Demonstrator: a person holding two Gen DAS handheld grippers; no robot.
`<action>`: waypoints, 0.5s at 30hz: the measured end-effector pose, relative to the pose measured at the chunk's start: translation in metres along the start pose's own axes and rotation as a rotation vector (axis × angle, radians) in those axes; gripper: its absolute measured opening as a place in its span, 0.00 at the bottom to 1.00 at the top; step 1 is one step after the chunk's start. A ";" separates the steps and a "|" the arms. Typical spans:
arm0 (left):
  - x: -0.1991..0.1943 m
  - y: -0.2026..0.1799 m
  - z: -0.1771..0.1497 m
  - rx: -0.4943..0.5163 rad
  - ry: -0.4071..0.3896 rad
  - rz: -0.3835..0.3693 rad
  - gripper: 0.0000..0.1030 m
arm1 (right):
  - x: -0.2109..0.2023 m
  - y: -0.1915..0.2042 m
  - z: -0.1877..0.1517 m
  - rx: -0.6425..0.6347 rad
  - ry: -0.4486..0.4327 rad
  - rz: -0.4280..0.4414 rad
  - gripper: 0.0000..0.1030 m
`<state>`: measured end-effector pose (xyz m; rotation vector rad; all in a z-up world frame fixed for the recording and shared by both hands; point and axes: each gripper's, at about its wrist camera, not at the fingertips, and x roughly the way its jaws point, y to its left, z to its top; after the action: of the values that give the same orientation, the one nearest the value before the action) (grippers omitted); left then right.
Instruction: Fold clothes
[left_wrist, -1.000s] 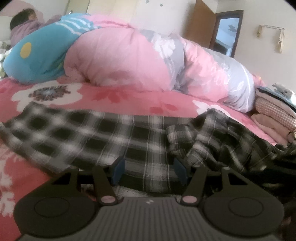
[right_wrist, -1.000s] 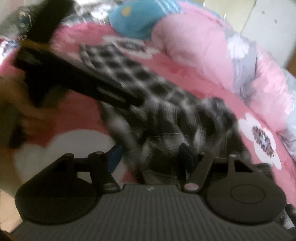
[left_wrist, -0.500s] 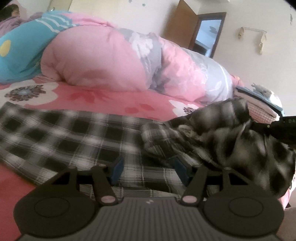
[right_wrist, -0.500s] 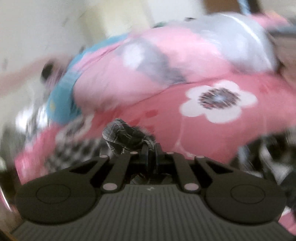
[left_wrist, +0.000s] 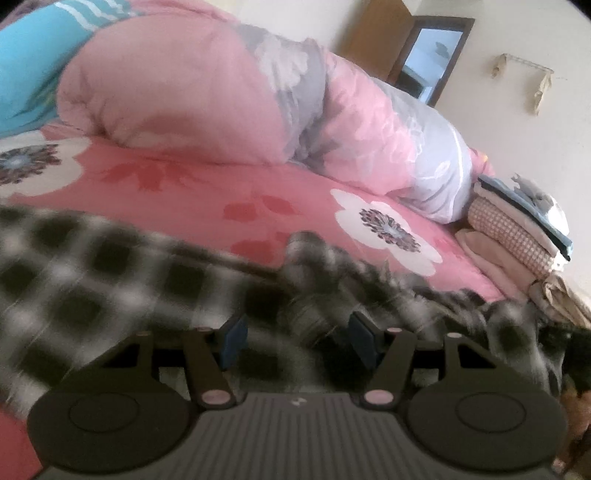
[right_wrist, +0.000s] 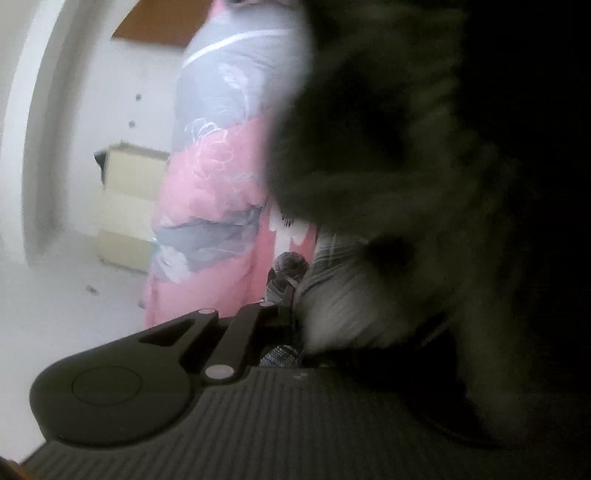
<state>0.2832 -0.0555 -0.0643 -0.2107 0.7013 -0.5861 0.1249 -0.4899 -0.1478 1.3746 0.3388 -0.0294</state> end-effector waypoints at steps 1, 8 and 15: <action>0.006 -0.003 0.005 0.001 0.010 -0.002 0.60 | 0.001 -0.005 0.001 0.029 0.009 0.015 0.10; 0.058 -0.010 0.035 0.011 0.124 0.018 0.60 | 0.009 -0.010 0.003 0.049 0.052 0.077 0.20; 0.084 -0.026 0.048 0.087 0.166 0.045 0.37 | 0.017 -0.008 0.004 0.044 0.089 0.120 0.32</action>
<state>0.3544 -0.1253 -0.0644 -0.0658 0.8367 -0.5938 0.1405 -0.4921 -0.1593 1.4407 0.3317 0.1244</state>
